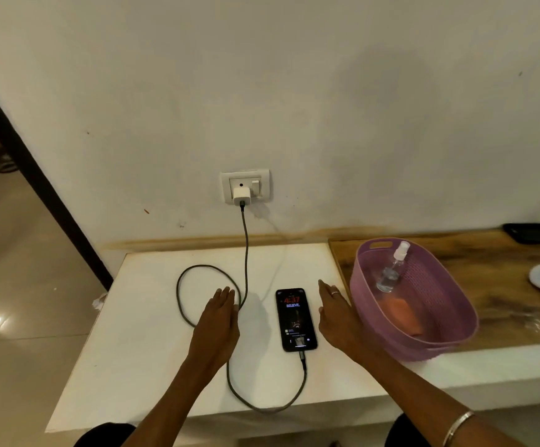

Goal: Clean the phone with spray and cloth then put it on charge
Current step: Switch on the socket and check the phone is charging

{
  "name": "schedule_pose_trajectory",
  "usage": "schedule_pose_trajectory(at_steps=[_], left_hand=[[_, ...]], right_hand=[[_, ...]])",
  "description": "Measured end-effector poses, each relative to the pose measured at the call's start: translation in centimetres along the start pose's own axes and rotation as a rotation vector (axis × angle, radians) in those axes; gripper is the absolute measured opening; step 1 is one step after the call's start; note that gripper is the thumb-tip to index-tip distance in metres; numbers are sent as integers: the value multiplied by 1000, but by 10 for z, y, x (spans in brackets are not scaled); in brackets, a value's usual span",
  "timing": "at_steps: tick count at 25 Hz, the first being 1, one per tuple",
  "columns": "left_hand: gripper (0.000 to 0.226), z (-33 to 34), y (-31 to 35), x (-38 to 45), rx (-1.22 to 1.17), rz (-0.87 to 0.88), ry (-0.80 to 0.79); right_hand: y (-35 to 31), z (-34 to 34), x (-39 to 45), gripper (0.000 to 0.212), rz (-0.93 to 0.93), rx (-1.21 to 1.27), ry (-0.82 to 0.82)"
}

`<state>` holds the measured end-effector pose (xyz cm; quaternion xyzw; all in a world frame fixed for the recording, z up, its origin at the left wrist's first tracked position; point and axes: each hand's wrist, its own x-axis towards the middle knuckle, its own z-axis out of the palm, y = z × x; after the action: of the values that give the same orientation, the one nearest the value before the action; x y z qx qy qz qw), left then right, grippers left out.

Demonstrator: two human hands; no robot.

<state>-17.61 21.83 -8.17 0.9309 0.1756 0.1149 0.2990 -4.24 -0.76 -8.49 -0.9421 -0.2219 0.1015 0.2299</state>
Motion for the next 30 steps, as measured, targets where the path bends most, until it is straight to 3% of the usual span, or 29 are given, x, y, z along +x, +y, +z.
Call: schedule_pose_trajectory(at_steps=[12,15,18,21,27,30], left_hand=[[44,-8,5,-11,4,-94,-45],[31,-6,-1,-8,-20,-83,37],[21,0,-7,-1,-47,-193,143],[19,9,-13,6,-42,-271,150],[17,25,-26,38,-126,-364,86],[33,28,-26,57,-127,-353,31]], right_hand=[[5,23,-34,62,100,52,10],[3,26,-35,63,123,86,7],[1,32,-37,61,180,109,21],[-1,38,-40,60,204,95,11],[-16,51,-48,73,246,115,27],[-23,60,-52,91,265,81,66]])
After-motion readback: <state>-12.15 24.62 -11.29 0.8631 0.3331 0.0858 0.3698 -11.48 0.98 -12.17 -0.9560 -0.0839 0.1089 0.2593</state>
